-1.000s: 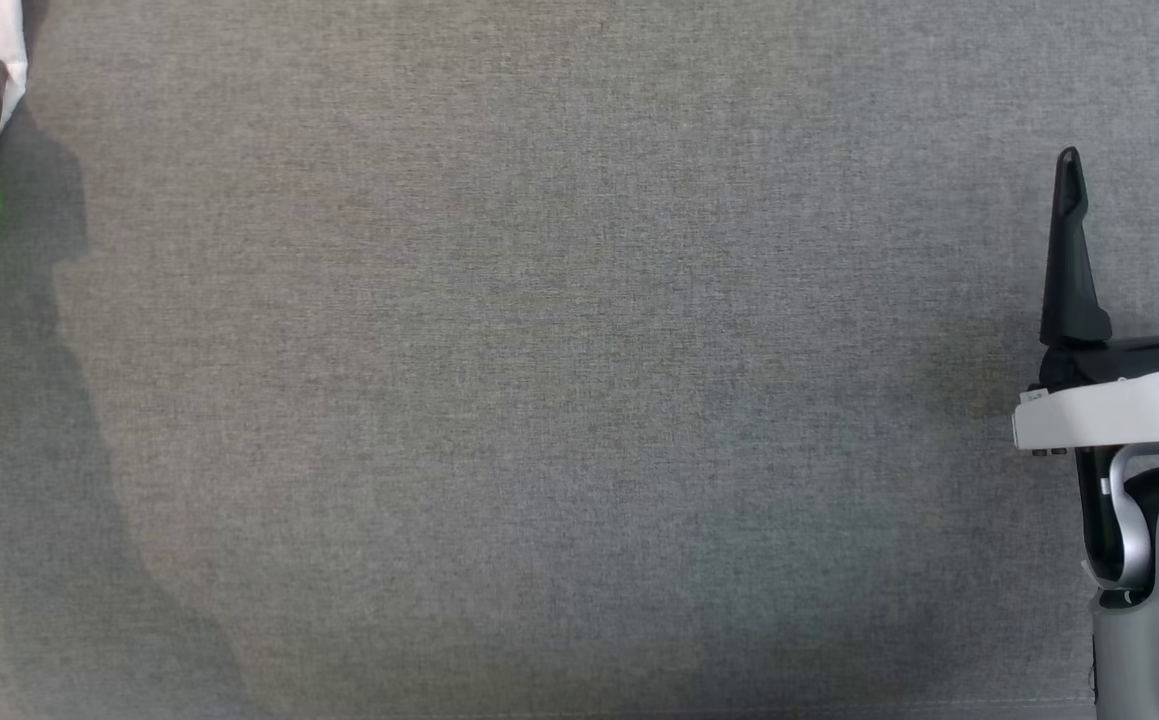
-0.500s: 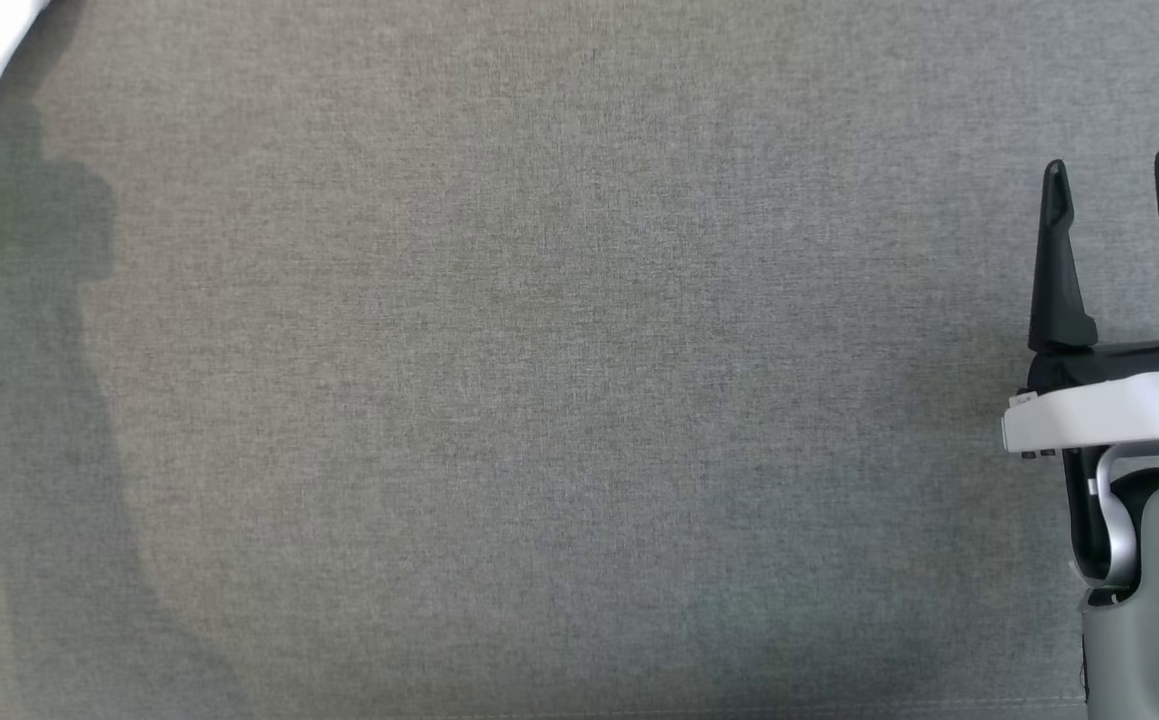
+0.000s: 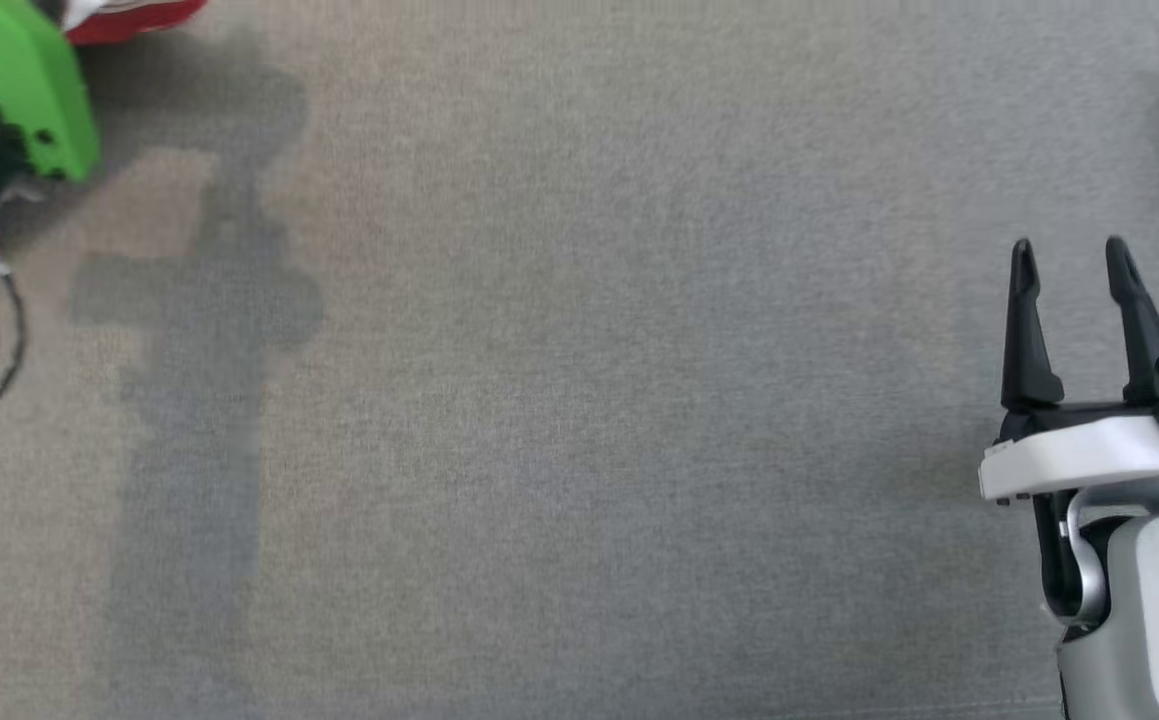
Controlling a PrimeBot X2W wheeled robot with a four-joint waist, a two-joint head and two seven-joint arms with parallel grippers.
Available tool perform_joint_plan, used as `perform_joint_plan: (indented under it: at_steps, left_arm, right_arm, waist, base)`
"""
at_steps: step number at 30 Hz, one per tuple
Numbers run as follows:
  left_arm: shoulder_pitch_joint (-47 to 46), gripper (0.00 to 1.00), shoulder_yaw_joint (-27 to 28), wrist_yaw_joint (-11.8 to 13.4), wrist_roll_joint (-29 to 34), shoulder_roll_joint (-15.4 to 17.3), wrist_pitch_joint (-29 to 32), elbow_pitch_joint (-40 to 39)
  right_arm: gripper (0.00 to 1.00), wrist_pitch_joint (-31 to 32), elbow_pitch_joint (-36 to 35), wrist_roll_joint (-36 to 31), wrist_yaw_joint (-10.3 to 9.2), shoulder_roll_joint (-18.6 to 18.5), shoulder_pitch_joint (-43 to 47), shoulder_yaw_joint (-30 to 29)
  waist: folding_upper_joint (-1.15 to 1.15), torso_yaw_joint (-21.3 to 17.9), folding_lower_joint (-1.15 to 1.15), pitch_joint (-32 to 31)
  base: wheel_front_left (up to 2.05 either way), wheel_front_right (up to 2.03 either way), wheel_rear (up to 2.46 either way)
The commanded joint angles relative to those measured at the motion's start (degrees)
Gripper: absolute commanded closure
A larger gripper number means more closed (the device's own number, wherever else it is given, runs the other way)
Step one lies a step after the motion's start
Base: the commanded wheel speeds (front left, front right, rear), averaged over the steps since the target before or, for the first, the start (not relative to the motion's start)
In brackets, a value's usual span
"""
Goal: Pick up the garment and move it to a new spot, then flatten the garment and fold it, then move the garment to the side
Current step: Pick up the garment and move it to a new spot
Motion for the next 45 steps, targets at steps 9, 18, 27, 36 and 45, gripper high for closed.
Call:
perform_joint_plan:
  at_steps: [9, 18, 27, 36, 45]
  left_arm:
    - [0.4, 1.00, -10.9, -0.2, -5.9, -14.0, -4.1, -1.0]
    - [8.5, 1.00, -25.9, -0.1, -11.7, -26.3, -11.0, 2.1]
    - [13.8, 0.00, -34.6, -0.1, -15.5, -27.5, -21.5, 4.7]
    - [12.2, 0.00, -37.1, 3.3, -18.7, -27.5, -32.1, 3.8]
    - [18.4, 0.00, -36.3, 5.6, -20.3, -27.2, -37.4, 9.2]
  right_arm:
    - [0.00, -2.5, 4.9, 2.6, -0.11, -0.1, 3.9, -1.4]
    - [0.00, -3.9, 7.8, 4.4, -0.11, -0.1, 3.9, -0.7]
    - [0.00, -5.1, 10.2, 5.0, -0.11, -0.1, 2.8, 0.2]
    - [0.00, -5.3, 10.8, 3.1, -0.10, -0.2, 2.8, 0.4]
    - [0.00, -3.1, 9.9, 0.8, -0.10, -0.2, 5.8, 0.0]
  waist:
    - [0.00, -8.0, 0.00, -11.5]
    - [0.00, -13.4, 0.00, -8.9]
    - [0.00, -14.3, 0.00, -7.4]
    - [0.00, -8.4, 0.00, -12.6]
    - [0.00, -2.4, 0.00, -19.5]
  base:
    - [0.00, 0.00, 0.00]
    - [0.00, 0.00, 0.00]
    - [0.00, 0.00, 0.00]
    - [0.00, 0.00, 0.00]
    - [0.00, 0.00, 0.00]
